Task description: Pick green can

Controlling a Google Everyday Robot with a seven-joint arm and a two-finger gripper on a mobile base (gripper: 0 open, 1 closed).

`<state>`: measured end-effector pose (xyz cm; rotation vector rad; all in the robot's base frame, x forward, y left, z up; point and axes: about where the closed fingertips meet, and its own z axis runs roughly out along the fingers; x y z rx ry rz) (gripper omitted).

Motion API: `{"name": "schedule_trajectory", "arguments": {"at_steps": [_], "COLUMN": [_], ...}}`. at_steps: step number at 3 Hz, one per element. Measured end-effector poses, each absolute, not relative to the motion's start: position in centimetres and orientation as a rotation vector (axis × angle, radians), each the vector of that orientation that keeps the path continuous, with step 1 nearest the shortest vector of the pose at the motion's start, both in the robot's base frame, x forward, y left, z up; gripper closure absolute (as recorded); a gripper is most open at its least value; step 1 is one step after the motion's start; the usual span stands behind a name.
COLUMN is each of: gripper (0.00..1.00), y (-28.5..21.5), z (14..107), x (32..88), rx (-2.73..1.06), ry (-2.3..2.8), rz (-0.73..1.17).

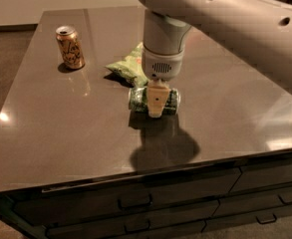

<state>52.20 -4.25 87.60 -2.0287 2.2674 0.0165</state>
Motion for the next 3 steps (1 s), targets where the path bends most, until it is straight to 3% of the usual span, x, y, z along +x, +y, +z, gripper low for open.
{"name": "schedule_trajectory", "arguments": {"at_steps": [1,3], "gripper": [0.95,1.0], "y": [-4.1,-3.4], "z": [91.3,96.8], "x": [51.5,52.0], "rx": [-2.091,-2.15], "ry": [2.173,2.022], "rz": [0.023,0.009]}}
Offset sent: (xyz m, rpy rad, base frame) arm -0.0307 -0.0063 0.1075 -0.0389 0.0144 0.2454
